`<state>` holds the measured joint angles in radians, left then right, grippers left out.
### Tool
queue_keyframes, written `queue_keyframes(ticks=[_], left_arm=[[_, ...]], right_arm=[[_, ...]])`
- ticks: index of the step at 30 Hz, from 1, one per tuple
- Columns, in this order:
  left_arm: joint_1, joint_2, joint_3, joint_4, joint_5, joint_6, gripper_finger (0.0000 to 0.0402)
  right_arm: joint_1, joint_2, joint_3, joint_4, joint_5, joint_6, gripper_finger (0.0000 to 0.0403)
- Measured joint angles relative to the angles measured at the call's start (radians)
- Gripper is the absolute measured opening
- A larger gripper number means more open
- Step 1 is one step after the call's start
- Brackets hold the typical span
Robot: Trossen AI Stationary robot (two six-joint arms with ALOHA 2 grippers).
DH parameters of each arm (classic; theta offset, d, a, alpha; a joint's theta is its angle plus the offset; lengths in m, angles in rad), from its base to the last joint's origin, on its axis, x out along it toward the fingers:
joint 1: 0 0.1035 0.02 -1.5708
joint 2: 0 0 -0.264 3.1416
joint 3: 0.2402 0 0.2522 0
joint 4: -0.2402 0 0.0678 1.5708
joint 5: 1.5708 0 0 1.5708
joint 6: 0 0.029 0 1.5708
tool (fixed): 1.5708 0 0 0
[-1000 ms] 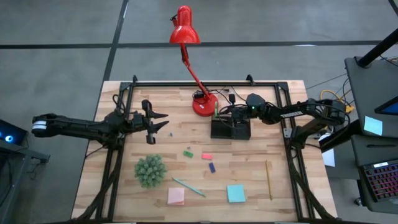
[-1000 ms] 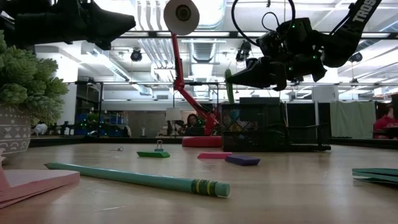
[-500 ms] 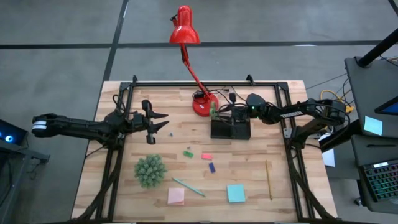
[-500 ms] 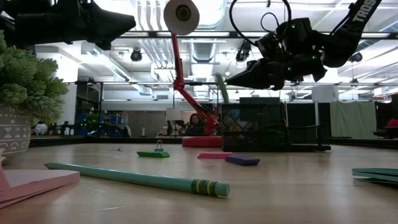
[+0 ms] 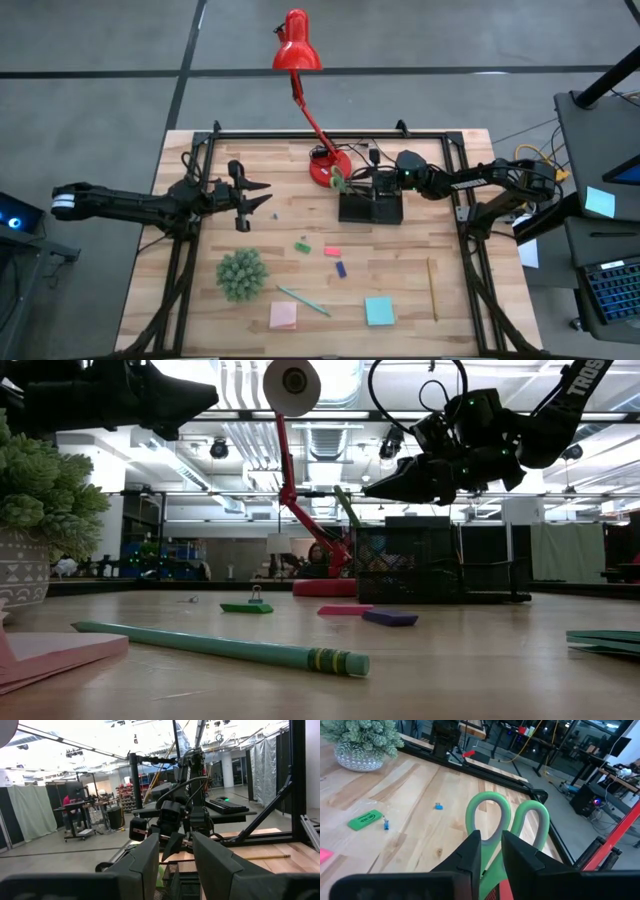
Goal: Pick and place office supplies into organizer
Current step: Put the yellow pencil into the back left compartment of the desk organizer
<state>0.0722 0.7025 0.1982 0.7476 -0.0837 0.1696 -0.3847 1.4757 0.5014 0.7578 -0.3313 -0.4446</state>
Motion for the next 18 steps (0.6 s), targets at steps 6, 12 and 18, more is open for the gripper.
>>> queue_keyframes(ticks=[6, 12, 18], left_arm=[[0.000, 0.000, 0.000, 0.000, 0.000, 0.000, 0.0107], [0.000, 0.000, 0.000, 0.000, 0.000, 0.000, 0.0107], [0.000, 0.000, 0.000, 0.000, 0.000, -0.001, 0.0107]], right_arm=[[0.000, -0.003, 0.001, 0.000, 0.018, 0.127, 0.0065], [0.000, -0.030, 0.001, -0.030, 0.018, 0.218, 0.0076], [0.000, -0.081, 0.001, -0.077, 0.018, 0.330, 0.0088]])
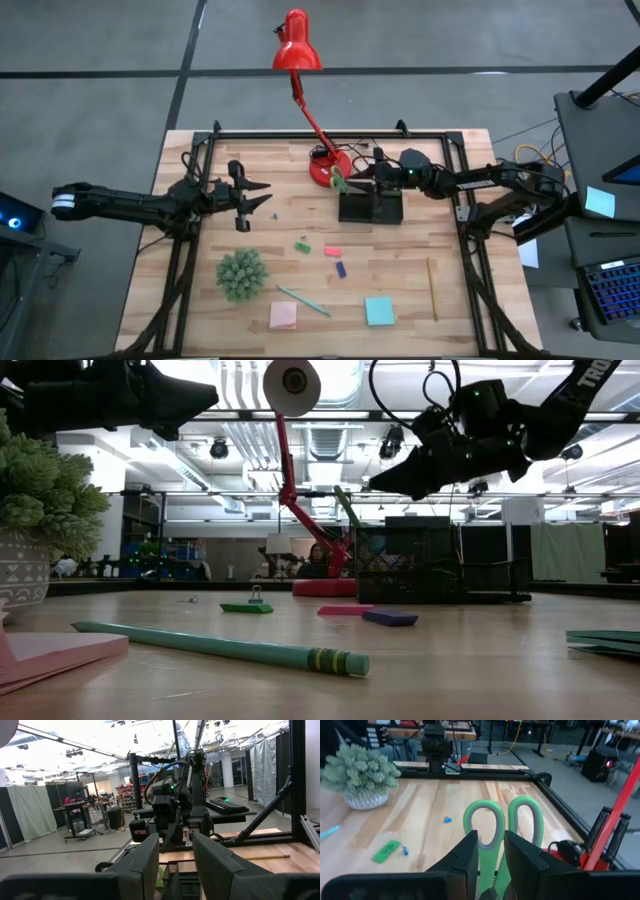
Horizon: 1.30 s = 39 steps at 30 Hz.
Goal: Pick and place office supplies into organizer
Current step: Put the yellow pencil into the back left compartment of the desk organizer
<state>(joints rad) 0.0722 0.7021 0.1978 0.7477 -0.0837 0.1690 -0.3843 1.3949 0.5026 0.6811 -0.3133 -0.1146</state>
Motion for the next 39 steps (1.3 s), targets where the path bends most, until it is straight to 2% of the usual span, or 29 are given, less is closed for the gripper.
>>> queue_keyframes(ticks=[4, 7, 13, 18, 31, 39], left_arm=[[0.000, 0.000, 0.000, 0.000, 0.000, -0.004, 0.0107], [0.000, 0.000, 0.000, 0.001, 0.000, -0.004, 0.0107], [0.000, 0.000, 0.000, 0.000, 0.000, -0.004, 0.0107], [0.000, 0.000, 0.000, 0.000, 0.000, -0.004, 0.0107], [0.000, 0.000, 0.000, -0.001, 0.000, -0.004, 0.0107], [0.000, 0.000, -0.002, -0.001, 0.000, -0.003, 0.0107]], right_arm=[[0.006, -0.051, 0.000, -0.052, 0.001, 0.127, 0.0091], [0.021, -0.095, 0.000, -0.121, 0.008, 0.153, 0.0091], [0.105, -0.173, 0.004, -0.220, 0.237, 0.221, 0.0091], [0.171, -0.224, 0.035, -0.331, 0.337, 0.278, 0.0091], [0.288, -0.250, 0.049, -0.472, 0.437, 0.585, 0.0091], [0.340, -0.250, 0.049, -0.619, 0.438, 0.753, 0.0091]])
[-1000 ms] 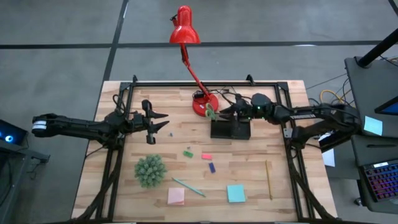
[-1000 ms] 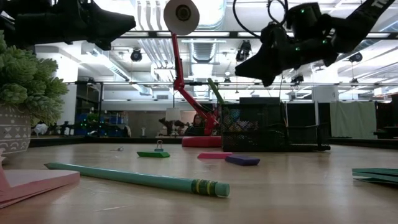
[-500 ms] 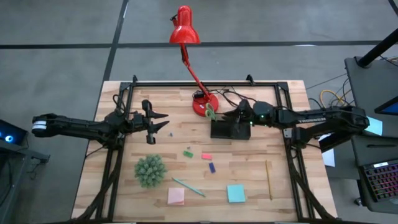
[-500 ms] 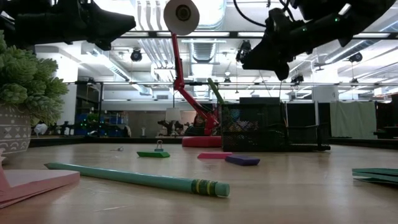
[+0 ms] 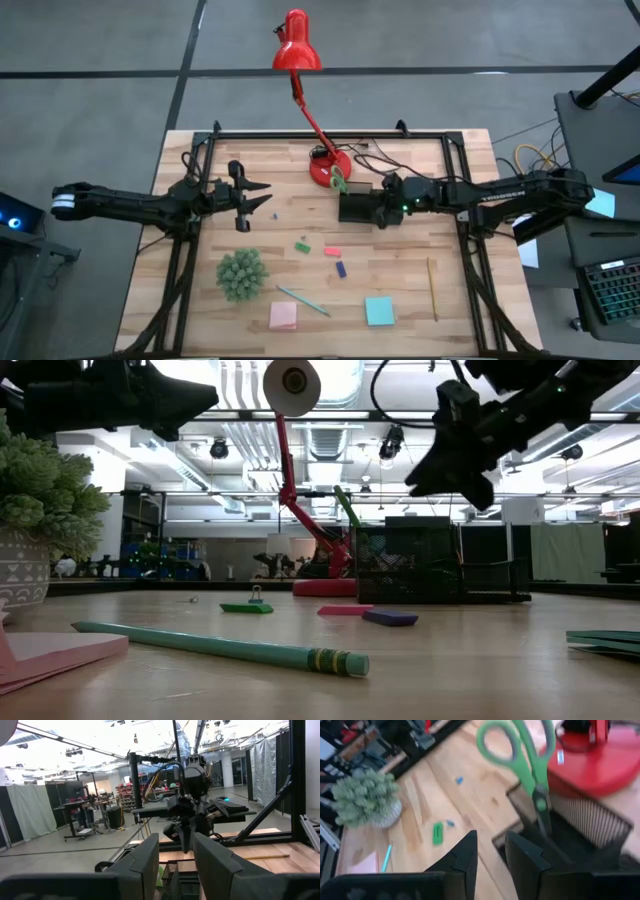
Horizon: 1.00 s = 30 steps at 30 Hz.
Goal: Pick and place office supplies into organizer
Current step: Put the yellow pencil into the back left compartment of the desk organizer
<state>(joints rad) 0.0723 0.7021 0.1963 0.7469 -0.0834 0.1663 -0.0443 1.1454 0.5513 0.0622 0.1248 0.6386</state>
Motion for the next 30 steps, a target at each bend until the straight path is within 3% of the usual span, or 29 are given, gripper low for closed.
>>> queue_keyframes(ticks=[20, 30], left_arm=[[0.000, 0.000, 0.000, 0.000, 0.000, 0.004, 0.0107], [0.000, 0.000, 0.000, 0.000, 0.000, 0.003, 0.0107]], right_arm=[[0.219, 0.000, -0.001, -0.118, -0.003, 0.316, 0.0091], [0.315, 0.003, 0.160, -0.565, 0.016, 0.512, 0.0090]])
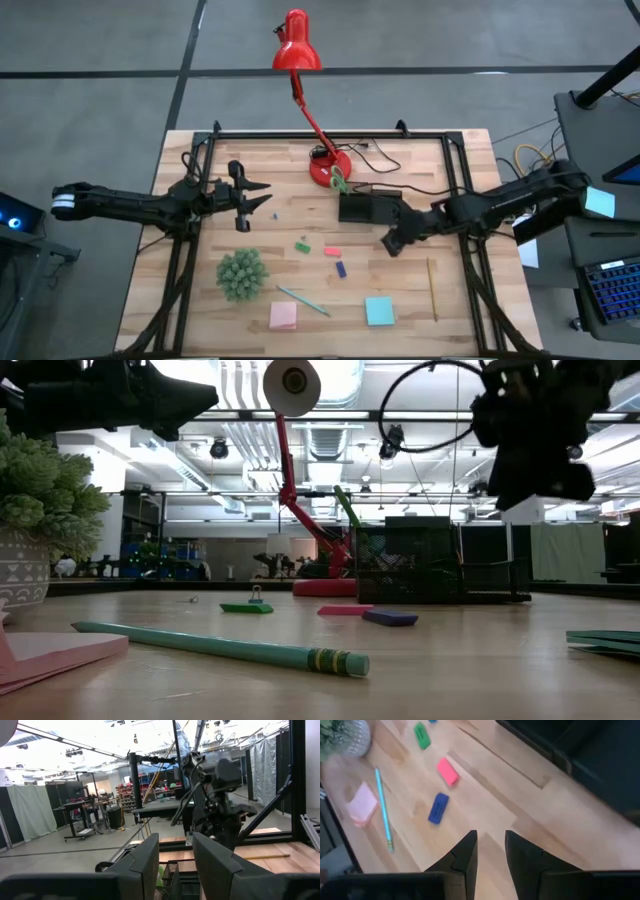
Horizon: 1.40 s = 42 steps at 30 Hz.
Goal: Pick and place office supplies into organizer
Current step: Put the yellow pencil into the back left compartment of the desk organizer
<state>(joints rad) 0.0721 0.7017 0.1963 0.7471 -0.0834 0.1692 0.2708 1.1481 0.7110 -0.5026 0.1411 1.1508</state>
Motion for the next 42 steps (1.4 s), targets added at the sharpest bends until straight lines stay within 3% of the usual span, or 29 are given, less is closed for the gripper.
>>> queue_keyframes(ticks=[8, 16, 24, 32, 42], left_arm=[[0.000, 0.000, 0.000, 0.000, 0.000, 0.000, 0.0107], [0.000, 0.000, 0.000, -0.001, 0.000, 0.000, 0.0107], [0.000, 0.000, 0.000, -0.001, 0.000, 0.000, 0.0107], [0.000, 0.000, 0.000, 0.000, 0.000, 0.000, 0.0107], [0.000, 0.000, 0.000, 0.001, 0.000, 0.000, 0.0107]], right_arm=[[0.102, 0.001, 0.108, -0.129, 0.021, 0.107, 0.0083], [0.231, 0.001, 0.101, -0.205, 0.010, 0.368, 0.0063], [0.382, 0.065, 0.106, -0.199, -0.024, 0.561, 0.0089], [0.442, 0.198, 0.181, -0.271, -0.115, 0.719, 0.0125], [0.501, 0.377, 0.316, -0.462, -0.291, 0.897, 0.0126]])
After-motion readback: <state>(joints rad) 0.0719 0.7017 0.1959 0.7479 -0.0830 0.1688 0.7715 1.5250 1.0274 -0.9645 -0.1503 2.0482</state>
